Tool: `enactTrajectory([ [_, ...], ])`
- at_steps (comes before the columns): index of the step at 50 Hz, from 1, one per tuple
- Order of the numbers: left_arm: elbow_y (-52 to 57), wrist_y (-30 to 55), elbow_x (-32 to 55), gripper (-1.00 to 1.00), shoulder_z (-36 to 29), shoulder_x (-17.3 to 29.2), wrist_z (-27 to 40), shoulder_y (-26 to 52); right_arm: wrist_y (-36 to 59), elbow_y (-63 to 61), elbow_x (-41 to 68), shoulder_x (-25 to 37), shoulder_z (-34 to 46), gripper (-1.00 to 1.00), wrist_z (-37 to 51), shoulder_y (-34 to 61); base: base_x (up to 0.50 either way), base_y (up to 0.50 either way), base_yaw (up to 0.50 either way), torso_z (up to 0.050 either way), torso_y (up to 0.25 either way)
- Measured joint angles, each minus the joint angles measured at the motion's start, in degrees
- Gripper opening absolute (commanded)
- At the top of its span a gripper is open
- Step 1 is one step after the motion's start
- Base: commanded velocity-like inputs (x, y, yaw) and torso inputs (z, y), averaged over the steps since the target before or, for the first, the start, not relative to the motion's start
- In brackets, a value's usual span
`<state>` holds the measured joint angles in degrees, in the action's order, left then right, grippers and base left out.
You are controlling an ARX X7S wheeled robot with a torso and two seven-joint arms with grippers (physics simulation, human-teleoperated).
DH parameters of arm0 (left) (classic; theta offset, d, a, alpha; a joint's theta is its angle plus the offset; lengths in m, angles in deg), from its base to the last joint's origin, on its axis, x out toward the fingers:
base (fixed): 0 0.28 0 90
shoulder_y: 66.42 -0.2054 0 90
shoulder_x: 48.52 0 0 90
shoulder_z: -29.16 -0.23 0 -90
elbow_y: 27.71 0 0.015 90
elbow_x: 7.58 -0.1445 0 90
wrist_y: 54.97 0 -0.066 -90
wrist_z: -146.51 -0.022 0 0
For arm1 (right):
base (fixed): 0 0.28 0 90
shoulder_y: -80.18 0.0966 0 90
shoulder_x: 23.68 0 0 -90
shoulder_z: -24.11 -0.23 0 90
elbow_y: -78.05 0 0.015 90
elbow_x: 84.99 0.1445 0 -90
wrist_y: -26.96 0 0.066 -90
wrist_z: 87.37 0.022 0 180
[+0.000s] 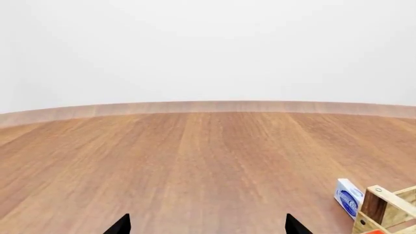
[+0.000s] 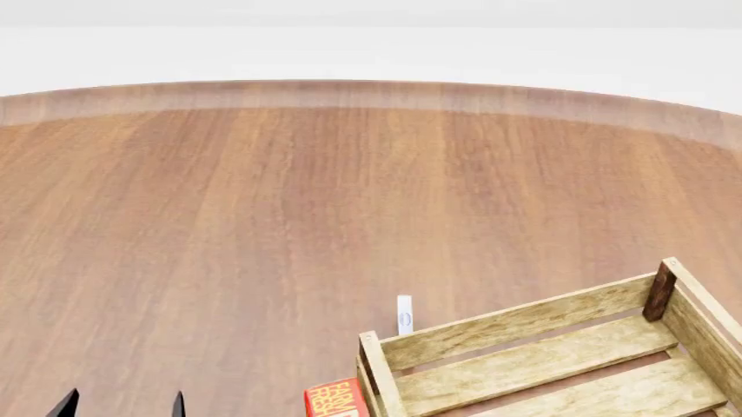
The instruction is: Pick up the tomato sauce, and put it in the wooden tray.
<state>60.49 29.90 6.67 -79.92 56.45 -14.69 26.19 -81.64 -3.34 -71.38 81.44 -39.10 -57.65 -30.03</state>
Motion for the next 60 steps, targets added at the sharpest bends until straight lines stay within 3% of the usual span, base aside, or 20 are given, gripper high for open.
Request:
enactTrajectory([
  [38, -0.30, -0.32, 0.53, 1.00, -0.64, 0.46, 0.55, 0.25, -6.83, -8.06, -8.50, 2.89, 0.88, -1.00, 4.82, -5.17, 0.00, 0.00, 0.00, 0.000, 0.000],
  [60, -0.62, -0.56, 0.66, 1.00, -1.06, 0.67, 0.84, 0.49, -9.26, -18.66, -14.27, 5.39, -1.16, -1.00, 9.01, -9.38, 0.00, 0.00, 0.00, 0.000, 0.000],
])
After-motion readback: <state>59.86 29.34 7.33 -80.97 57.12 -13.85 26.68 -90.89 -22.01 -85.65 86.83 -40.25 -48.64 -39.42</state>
